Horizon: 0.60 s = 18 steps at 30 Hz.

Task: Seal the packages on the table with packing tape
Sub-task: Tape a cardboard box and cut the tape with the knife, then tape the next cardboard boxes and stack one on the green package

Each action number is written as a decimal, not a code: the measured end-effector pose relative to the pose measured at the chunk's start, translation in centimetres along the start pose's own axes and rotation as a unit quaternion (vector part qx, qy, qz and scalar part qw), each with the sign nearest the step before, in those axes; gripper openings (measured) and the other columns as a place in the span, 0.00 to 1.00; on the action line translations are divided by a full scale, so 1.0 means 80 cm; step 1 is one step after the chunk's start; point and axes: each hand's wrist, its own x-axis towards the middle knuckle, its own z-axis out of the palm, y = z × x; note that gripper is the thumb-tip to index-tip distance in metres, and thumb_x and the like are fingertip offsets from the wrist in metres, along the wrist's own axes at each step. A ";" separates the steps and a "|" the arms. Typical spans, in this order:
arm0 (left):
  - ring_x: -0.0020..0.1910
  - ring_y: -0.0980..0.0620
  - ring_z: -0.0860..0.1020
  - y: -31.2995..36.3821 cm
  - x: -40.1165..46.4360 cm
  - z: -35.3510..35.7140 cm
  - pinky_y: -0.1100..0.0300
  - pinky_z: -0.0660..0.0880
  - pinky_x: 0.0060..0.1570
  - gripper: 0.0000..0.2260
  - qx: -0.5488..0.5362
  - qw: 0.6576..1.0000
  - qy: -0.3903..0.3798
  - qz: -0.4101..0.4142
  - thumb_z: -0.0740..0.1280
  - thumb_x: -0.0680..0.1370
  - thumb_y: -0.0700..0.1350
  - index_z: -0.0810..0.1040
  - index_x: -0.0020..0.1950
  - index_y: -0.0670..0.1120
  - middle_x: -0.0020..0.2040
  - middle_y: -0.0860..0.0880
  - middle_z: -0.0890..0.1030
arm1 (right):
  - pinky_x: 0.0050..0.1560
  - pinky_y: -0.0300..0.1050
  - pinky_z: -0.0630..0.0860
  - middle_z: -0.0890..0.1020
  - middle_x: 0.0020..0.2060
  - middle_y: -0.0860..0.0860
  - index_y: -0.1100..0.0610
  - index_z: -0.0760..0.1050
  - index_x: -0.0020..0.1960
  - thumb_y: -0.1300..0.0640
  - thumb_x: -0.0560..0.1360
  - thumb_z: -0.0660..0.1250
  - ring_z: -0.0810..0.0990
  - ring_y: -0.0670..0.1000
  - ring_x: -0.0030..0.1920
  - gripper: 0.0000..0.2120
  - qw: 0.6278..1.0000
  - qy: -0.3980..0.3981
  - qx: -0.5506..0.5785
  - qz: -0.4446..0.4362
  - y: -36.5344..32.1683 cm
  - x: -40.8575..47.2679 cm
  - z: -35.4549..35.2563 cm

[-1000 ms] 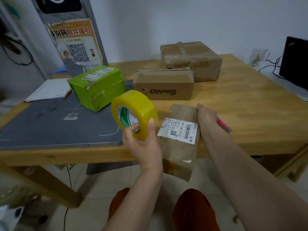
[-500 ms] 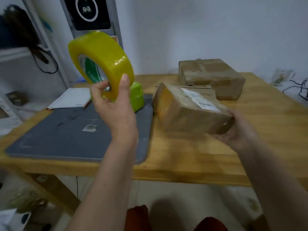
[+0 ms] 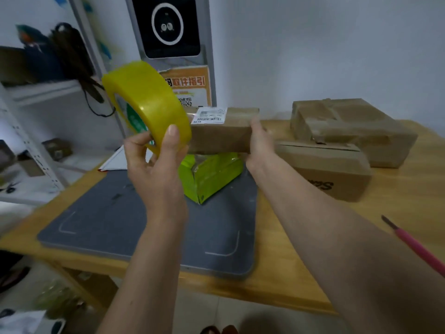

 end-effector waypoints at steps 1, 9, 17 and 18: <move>0.47 0.56 0.81 -0.004 -0.001 -0.003 0.53 0.81 0.49 0.10 -0.002 1.000 -0.018 -0.008 0.71 0.76 0.44 0.69 0.47 0.46 0.46 0.52 0.80 | 0.68 0.61 0.69 0.68 0.72 0.54 0.50 0.59 0.76 0.37 0.76 0.64 0.70 0.59 0.69 0.35 1.000 -0.015 -0.014 0.009 0.006 0.003 0.001; 0.53 0.44 0.82 -0.049 -0.049 0.010 0.51 0.80 0.47 0.08 -0.048 0.947 -0.259 -0.183 0.72 0.72 0.47 0.76 0.47 0.48 0.51 0.46 0.83 | 0.49 0.41 0.78 0.74 0.67 0.53 0.45 0.61 0.74 0.45 0.75 0.66 0.77 0.51 0.62 0.29 0.976 -0.127 -0.093 -0.152 0.019 -0.055 -0.099; 0.53 0.45 0.80 -0.083 -0.153 0.080 0.52 0.79 0.47 0.13 -0.026 0.828 -0.432 -0.355 0.76 0.66 0.49 0.79 0.47 0.49 0.54 0.45 0.80 | 0.28 0.40 0.77 0.82 0.29 0.52 0.59 0.80 0.41 0.69 0.71 0.65 0.81 0.51 0.29 0.08 0.995 -0.067 0.012 -0.069 0.009 -0.089 -0.247; 0.53 0.46 0.81 -0.087 -0.165 0.088 0.52 0.80 0.47 0.13 -0.027 0.813 -0.445 -0.374 0.76 0.67 0.47 0.80 0.49 0.49 0.55 0.45 0.80 | 0.28 0.40 0.77 0.83 0.29 0.53 0.60 0.79 0.45 0.69 0.69 0.65 0.81 0.52 0.30 0.08 0.995 -0.058 -0.002 -0.077 0.007 -0.092 -0.265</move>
